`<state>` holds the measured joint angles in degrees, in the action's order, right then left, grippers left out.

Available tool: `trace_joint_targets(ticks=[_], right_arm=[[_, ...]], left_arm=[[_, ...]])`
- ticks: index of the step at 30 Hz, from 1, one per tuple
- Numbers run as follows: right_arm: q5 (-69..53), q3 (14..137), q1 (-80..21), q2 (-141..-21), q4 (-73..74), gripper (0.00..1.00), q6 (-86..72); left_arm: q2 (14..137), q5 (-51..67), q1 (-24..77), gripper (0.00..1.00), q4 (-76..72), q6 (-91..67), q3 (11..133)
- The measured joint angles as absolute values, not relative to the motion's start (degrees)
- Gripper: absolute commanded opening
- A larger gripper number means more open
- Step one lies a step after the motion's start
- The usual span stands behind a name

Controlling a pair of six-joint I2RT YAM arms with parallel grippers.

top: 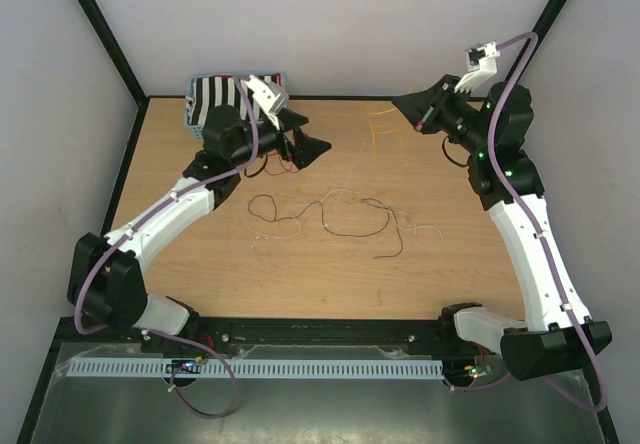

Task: Zip-tie the wires
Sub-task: Straighten the cable at the center of the board.

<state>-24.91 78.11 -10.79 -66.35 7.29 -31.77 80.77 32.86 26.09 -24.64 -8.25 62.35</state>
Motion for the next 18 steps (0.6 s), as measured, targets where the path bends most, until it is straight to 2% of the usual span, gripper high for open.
trace_joint_targets(ticks=[12,18], right_arm=[[-28.8,75.8,-10.8,-64.8,5.0,0.0,-35.3],[-29.8,74.5,-10.8,-62.3,2.8,0.0,-37.1]], left_arm=[[92.1,27.1,33.5,0.99,-38.3,-8.2,66.9],[96.2,20.6,35.6,0.88,-41.1,-7.5,68.4]])
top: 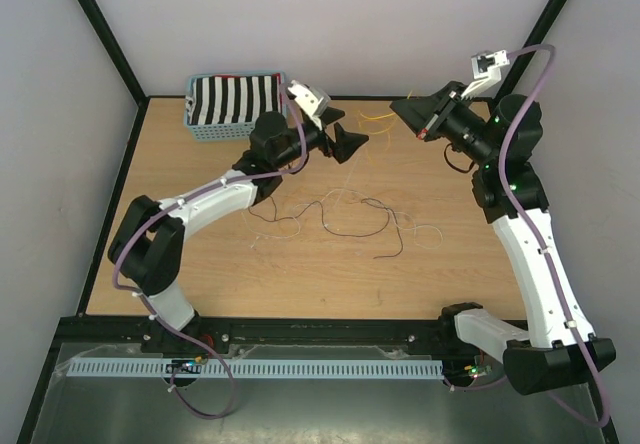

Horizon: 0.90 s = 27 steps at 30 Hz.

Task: Zip-tie the wires
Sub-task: Straighten the cable at the center of the board.

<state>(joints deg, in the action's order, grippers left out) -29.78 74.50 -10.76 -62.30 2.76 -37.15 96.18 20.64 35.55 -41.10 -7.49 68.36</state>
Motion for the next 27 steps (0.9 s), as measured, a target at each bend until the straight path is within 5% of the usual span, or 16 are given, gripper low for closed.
trace_joint_targets(ticks=[17,21,27], right_arm=[[-30.5,74.3,-10.8,-61.5,2.1,0.01,-36.2],[-30.7,74.3,-10.8,-61.5,2.0,0.01,-36.2],[-30.6,74.3,-10.8,-61.5,2.1,0.01,-36.2]], left_arm=[[100.9,19.1,35.9,0.82,-47.8,-8.8,71.4],[100.9,19.5,35.9,0.67,-48.2,-8.9,71.5],[101.3,18.0,35.8,0.19,-48.6,-8.2,73.2]])
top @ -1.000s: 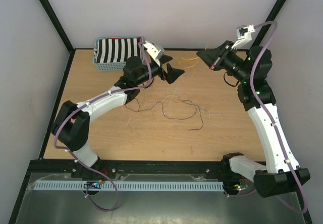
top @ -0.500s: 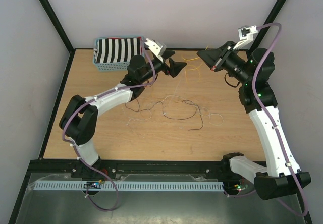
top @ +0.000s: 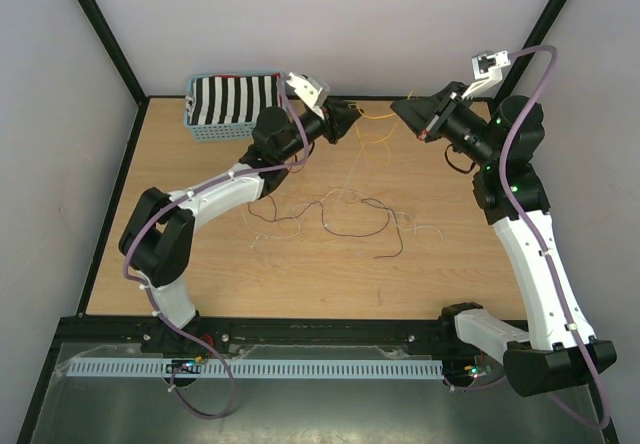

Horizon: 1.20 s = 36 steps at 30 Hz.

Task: Zip-tie the wires
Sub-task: Straighten the cable at the center of the board.

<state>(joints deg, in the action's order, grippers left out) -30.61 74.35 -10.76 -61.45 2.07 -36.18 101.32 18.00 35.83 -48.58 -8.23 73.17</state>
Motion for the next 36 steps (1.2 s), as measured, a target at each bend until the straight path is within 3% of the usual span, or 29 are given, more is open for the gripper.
trace_joint_targets(ticks=[2,6,21,27,36], right_arm=[[-30.0,74.3,-10.8,-61.3,2.5,0.01,-35.7],[-26.3,74.4,-10.8,-60.6,4.3,0.0,-33.0],[-13.5,72.9,-10.9,-61.0,10.2,0.0,-25.4],[-12.8,69.6,-11.1,-60.8,10.4,0.0,-23.6],[-8.4,59.5,-11.4,-58.7,14.4,0.0,-20.2]], left_arm=[[101.4,16.9,35.7,0.09,-48.6,-7.6,73.4],[101.4,14.4,35.4,0.03,-47.9,-5.2,73.3],[90.4,-0.3,35.8,0.0,-36.6,14.1,64.4],[87.1,1.7,36.0,0.0,-28.4,17.3,62.3],[79.7,12.2,36.1,0.0,-4.6,17.1,62.3]])
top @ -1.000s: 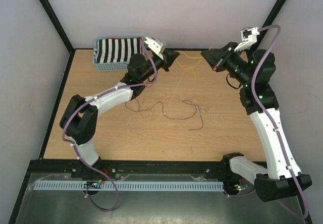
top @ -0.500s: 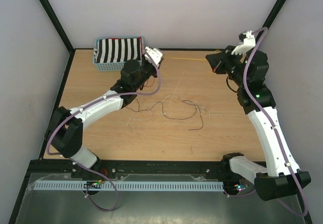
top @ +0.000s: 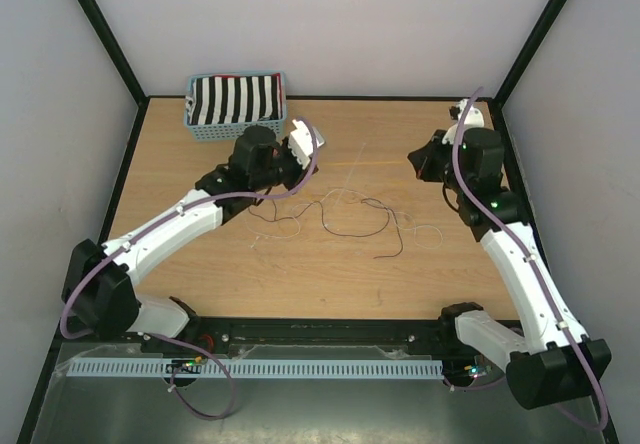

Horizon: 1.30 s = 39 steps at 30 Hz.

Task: Zip-tie the wires
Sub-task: Straighten the cable at the center of the board.

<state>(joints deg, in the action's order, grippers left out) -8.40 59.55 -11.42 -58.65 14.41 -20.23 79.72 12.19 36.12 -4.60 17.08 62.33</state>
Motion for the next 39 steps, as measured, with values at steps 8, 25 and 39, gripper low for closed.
trace_joint_targets(ticks=[8,25,39], right_arm=[[-3.4,55.1,-11.7,-53.4,17.1,0.0,-17.6],[-5.1,40.8,-11.7,-59.4,12.4,0.23,-18.7],[-7.2,37.8,-11.5,-63.0,7.2,0.54,-20.5]], left_arm=[[78.8,20.8,37.5,0.0,7.8,13.6,62.6],[80.0,26.7,29.9,0.0,17.6,7.3,59.0],[88.3,27.2,22.3,0.0,24.0,4.3,58.7]])
